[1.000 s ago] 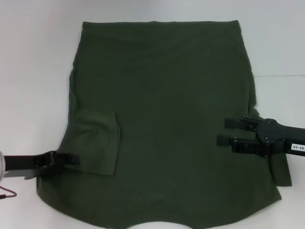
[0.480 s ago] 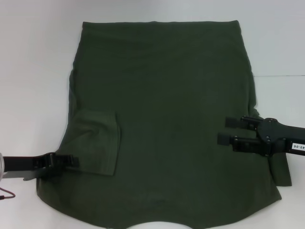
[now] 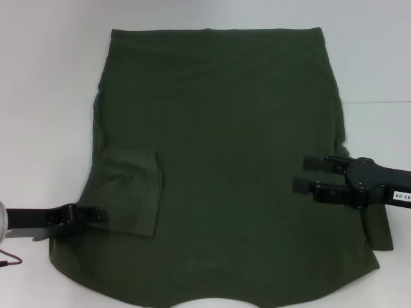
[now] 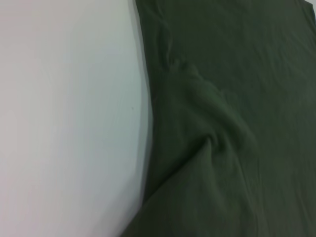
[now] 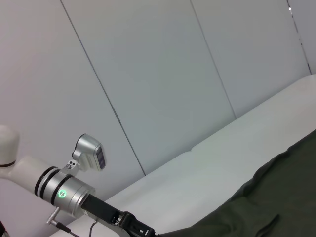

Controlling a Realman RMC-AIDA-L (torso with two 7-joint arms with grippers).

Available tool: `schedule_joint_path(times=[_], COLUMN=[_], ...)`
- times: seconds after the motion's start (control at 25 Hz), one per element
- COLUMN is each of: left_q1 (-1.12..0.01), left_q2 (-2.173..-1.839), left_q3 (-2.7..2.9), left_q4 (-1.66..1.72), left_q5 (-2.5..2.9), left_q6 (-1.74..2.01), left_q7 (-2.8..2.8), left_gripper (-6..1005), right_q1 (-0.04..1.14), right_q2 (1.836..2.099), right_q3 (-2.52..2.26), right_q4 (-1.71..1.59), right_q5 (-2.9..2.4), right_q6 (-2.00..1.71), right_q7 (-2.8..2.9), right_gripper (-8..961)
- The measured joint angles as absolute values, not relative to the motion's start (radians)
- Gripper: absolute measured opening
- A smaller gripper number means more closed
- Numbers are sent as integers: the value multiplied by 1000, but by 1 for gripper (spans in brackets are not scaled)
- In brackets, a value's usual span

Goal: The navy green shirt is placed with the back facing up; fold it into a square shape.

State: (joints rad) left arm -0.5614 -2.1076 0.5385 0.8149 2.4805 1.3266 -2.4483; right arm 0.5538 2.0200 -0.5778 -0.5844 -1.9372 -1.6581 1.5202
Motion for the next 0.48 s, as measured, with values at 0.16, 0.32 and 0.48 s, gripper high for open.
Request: schedule_joint_path(times=[0.16, 0.32, 0.48], left_q1=[-567, -578, -584], left_q2=[-2108, -2109, -2109], left_q3=[539, 541, 541], left_q4=[809, 797, 788], left_q5=[2480, 2480, 2483], left_q6=[1317, 1310, 1308], left_q7=[-2448, -2447, -2444], left_gripper=[674, 666, 635], right_q1=[553, 552, 551], right_q2=[2020, 2020, 2020], right_q3=[-572, -572, -572], right_q4=[-584, -584, -584], right_q5=[-1937, -1937, -1937], right_q6=[-1658, -1658, -1658], right_q7=[1519, 1518, 1518], right_gripper=[866, 867, 867])
